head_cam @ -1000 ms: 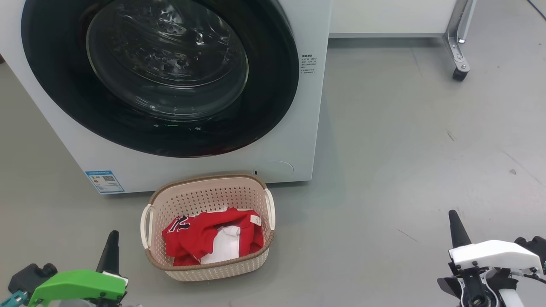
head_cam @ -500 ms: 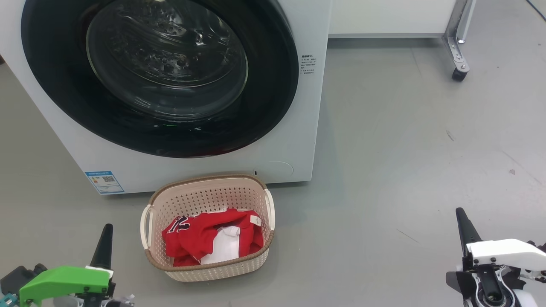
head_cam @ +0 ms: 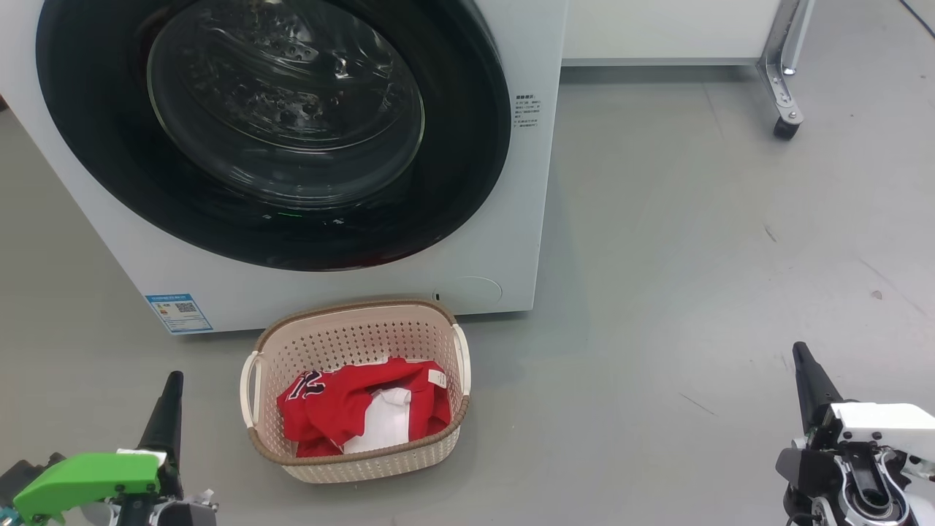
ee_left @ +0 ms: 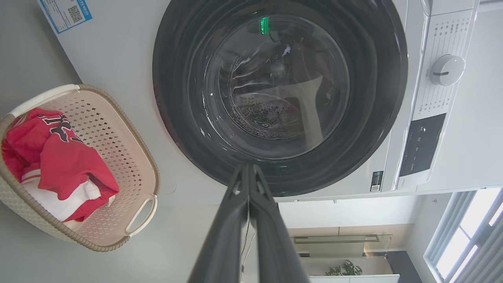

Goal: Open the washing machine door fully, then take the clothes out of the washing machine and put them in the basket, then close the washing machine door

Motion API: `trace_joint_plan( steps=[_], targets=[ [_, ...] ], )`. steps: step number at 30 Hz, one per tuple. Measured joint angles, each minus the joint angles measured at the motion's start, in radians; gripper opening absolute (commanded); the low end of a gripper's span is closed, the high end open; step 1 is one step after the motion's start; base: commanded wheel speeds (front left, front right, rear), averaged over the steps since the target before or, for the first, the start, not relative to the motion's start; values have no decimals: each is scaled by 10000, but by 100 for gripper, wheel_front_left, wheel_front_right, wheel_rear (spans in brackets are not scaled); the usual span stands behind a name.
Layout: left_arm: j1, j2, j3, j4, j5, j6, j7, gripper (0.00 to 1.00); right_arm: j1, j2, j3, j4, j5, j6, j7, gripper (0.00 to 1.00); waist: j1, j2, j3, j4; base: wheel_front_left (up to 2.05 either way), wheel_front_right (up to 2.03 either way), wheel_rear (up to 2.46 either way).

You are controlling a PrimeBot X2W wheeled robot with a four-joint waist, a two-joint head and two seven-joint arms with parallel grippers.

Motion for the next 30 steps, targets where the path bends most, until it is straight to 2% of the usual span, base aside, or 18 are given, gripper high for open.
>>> trace_joint_plan(
  steps=[3, 30],
  targets=[
    [0, -10, 86, 2, -395, -4, 17, 0, -4, -13, -71, -13, 309, 52, 88, 0, 0, 0, -2, -1, 0, 0, 0],
    [0, -21, 84, -6, -408, -6, 17, 0, -8, -15, -92, -46, 326, 52, 90, 0, 0, 0, -1, -2, 0, 0, 0]
  ],
)
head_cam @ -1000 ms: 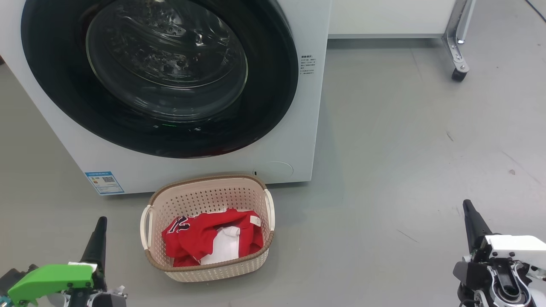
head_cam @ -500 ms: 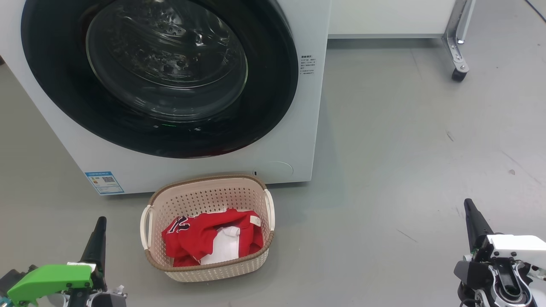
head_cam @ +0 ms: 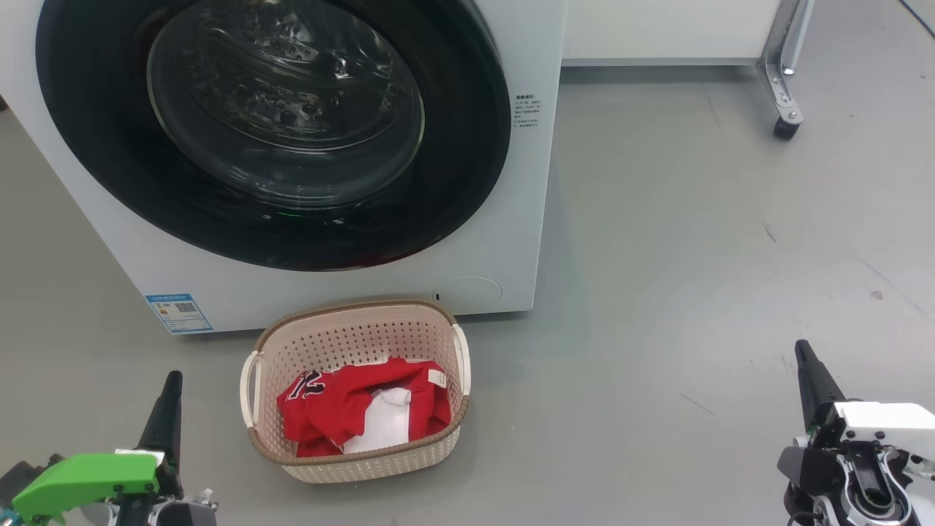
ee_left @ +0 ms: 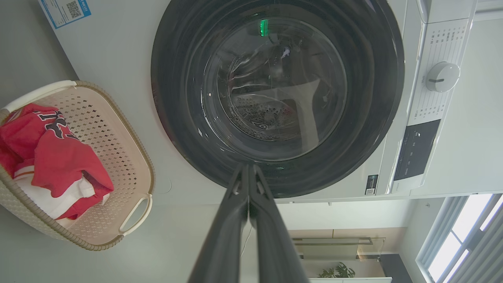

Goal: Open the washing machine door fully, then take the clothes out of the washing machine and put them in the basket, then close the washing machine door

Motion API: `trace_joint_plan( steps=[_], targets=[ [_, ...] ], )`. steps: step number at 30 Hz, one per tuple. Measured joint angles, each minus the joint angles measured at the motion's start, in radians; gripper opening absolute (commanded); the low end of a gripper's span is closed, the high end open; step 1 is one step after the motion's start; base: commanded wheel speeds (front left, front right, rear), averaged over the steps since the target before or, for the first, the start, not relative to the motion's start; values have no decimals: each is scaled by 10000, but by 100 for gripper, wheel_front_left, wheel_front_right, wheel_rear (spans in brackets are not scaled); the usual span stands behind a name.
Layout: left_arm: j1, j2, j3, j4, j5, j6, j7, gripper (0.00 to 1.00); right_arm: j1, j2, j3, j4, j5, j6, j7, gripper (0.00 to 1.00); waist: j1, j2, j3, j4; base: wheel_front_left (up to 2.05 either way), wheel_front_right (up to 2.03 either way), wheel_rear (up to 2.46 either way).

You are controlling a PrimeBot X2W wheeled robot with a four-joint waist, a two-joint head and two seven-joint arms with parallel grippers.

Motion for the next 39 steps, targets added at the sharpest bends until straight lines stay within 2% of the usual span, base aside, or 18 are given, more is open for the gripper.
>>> trace_joint_plan(
  steps=[39],
  targets=[
    [0, -2, -8, -13, -2, 0, -4, 0, 0, 0, -21, -13, 0, 0, 29, 0, 0, 0, 1, 0, 0, 0, 0]
  ],
)
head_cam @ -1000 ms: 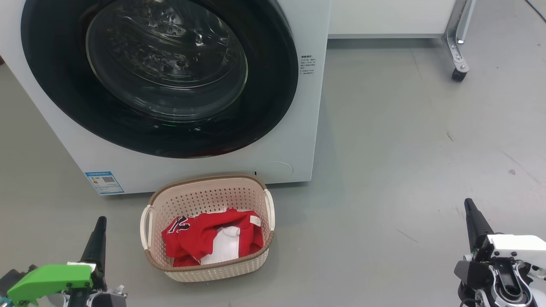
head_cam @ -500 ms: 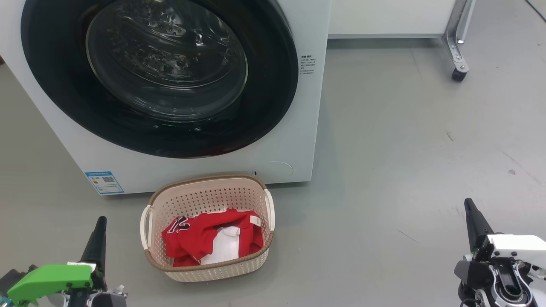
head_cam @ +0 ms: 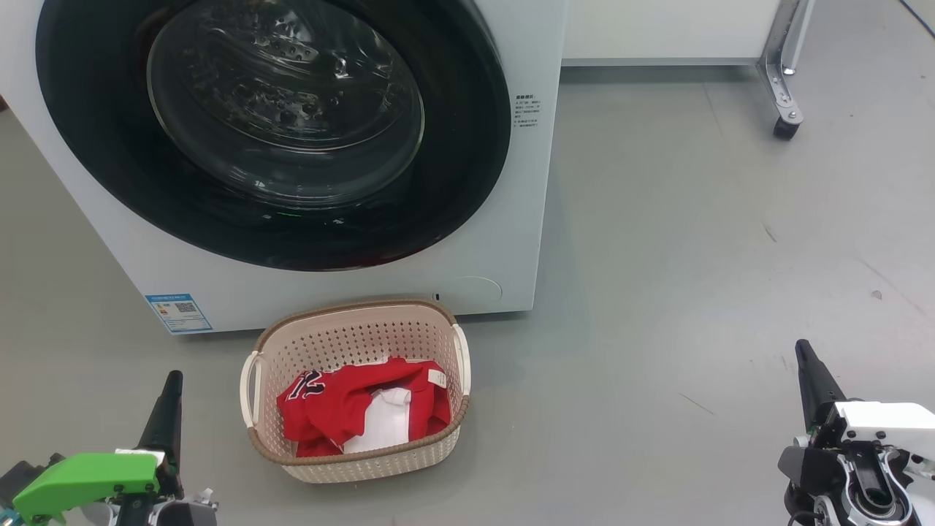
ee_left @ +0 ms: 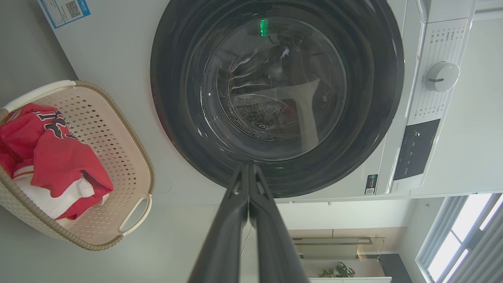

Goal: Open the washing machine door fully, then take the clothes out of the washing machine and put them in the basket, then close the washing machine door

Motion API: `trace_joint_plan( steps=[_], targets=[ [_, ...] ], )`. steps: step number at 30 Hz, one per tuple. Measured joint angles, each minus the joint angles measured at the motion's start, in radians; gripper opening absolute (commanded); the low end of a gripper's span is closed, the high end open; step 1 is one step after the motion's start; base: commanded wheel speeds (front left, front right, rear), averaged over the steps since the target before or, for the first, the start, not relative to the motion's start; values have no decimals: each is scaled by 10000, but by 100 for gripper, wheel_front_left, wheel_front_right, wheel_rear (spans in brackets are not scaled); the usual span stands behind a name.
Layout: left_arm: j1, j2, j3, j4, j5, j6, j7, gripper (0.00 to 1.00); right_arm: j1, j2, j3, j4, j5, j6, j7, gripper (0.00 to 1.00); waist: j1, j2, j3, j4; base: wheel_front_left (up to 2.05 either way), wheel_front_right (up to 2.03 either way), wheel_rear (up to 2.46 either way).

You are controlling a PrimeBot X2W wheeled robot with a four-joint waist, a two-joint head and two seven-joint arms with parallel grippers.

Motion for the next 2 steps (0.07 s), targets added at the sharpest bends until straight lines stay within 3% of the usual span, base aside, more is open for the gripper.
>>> trace_joint_plan(
  steps=[2],
  targets=[
    [0, 0, 0, 0, 0, 0, 0, 0, 0, 0, -2, 0, 0, 0, 0, 0, 0, 0, 0, 0, 0, 0, 0]
  ],
)
